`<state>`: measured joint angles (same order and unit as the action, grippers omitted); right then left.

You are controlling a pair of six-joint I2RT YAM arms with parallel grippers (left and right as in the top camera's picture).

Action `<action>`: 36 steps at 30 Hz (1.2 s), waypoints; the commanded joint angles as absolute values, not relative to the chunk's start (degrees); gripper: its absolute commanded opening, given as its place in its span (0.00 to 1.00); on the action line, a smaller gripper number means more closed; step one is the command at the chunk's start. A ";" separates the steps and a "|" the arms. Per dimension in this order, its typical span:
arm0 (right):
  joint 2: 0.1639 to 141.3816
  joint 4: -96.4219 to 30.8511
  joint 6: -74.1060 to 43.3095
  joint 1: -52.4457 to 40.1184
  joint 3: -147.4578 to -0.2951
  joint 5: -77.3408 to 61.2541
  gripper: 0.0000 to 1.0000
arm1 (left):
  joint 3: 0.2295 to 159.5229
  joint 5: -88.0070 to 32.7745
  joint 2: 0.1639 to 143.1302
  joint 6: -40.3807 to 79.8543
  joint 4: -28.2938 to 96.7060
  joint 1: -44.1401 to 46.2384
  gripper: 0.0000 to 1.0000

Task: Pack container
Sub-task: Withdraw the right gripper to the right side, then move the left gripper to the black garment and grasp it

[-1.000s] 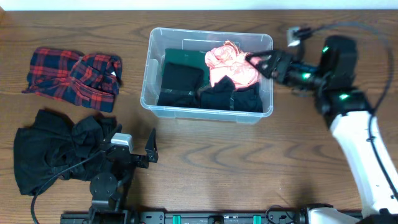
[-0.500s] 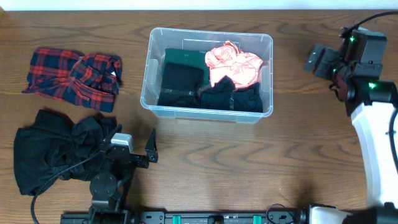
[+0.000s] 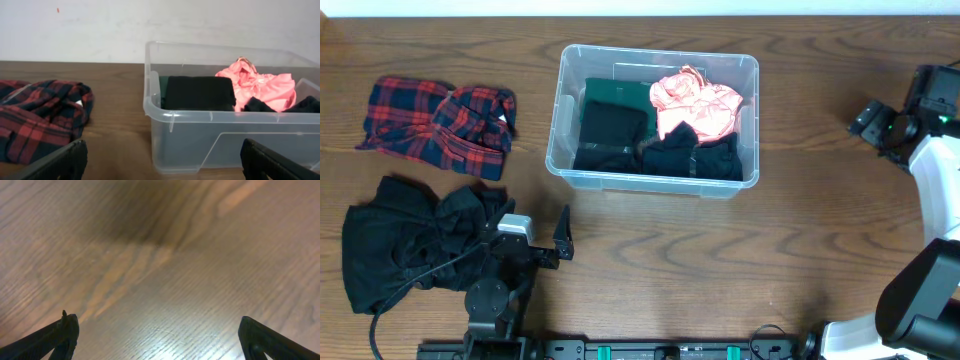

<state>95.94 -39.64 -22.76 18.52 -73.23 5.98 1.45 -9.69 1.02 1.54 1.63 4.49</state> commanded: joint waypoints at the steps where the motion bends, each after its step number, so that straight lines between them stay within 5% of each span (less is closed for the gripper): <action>1: 95.53 -40.42 -25.26 18.94 -74.06 4.45 0.99 | 0.60 -10.57 1.72 3.49 3.51 4.19 0.98; 6: 95.53 -40.42 -25.26 18.94 -74.06 4.45 0.99 | 2.68 -8.75 1.87 10.83 -2.44 4.19 0.98; 10: 95.53 -40.42 -25.23 18.94 -74.06 4.45 0.99 | 11.70 -5.02 3.22 12.60 4.25 4.19 0.98; 24: 95.53 -40.40 -25.26 18.94 -74.06 4.45 0.99 | 63.07 6.55 29.41 12.23 59.94 4.19 0.98; 36: 95.53 -40.40 -25.23 18.94 -74.06 4.45 0.99 | 62.08 6.70 47.31 8.38 62.46 4.19 0.98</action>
<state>95.94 -40.47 -24.58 18.74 -73.23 4.36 62.28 5.65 41.71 10.52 61.82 4.49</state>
